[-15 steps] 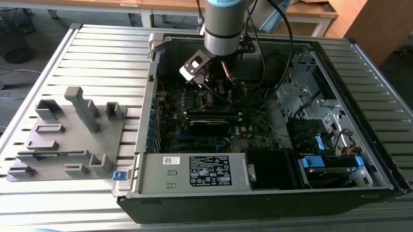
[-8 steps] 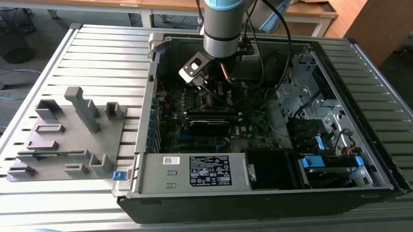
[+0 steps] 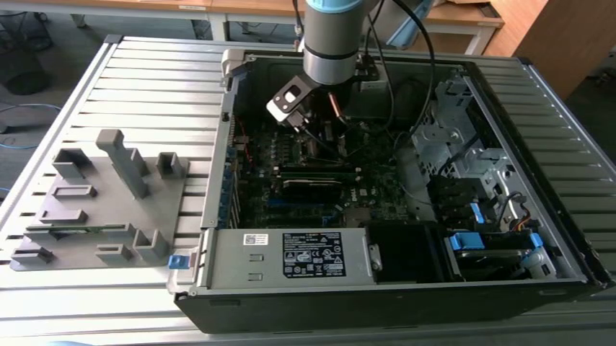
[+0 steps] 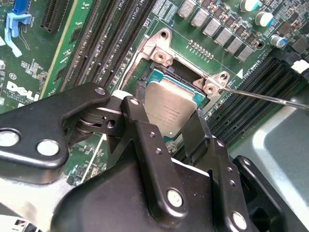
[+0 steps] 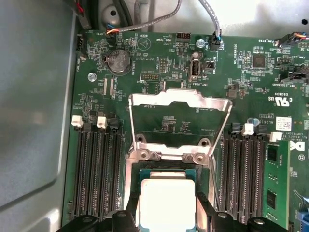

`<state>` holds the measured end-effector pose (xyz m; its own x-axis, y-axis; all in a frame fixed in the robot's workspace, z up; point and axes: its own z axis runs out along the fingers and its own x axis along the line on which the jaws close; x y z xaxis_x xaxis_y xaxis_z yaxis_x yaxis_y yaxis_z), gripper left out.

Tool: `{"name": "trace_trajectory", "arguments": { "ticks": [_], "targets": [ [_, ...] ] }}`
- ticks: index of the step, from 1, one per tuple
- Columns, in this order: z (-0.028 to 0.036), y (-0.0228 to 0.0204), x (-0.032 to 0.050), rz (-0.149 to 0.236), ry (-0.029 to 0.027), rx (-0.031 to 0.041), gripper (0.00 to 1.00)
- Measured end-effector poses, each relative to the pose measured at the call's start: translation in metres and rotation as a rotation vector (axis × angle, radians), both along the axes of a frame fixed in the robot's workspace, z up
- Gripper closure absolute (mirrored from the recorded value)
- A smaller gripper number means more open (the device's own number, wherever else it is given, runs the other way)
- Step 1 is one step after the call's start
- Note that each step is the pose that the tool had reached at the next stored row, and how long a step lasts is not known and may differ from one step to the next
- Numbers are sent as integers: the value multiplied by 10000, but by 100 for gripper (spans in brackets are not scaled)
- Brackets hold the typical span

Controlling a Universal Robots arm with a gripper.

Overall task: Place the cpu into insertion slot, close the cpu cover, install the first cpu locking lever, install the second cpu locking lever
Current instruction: 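Place the cpu into insertion slot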

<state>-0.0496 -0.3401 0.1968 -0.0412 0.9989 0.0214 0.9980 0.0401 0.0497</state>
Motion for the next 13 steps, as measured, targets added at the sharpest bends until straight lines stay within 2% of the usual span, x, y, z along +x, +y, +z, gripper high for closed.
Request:
{"name": "trace_trajectory", "arguments": {
  "ticks": [5,13],
  "targets": [
    [-3,-1,0,-593,1,-2,46],
    [-24,-1,-1,-633,2,-3,46]
  ]
}}
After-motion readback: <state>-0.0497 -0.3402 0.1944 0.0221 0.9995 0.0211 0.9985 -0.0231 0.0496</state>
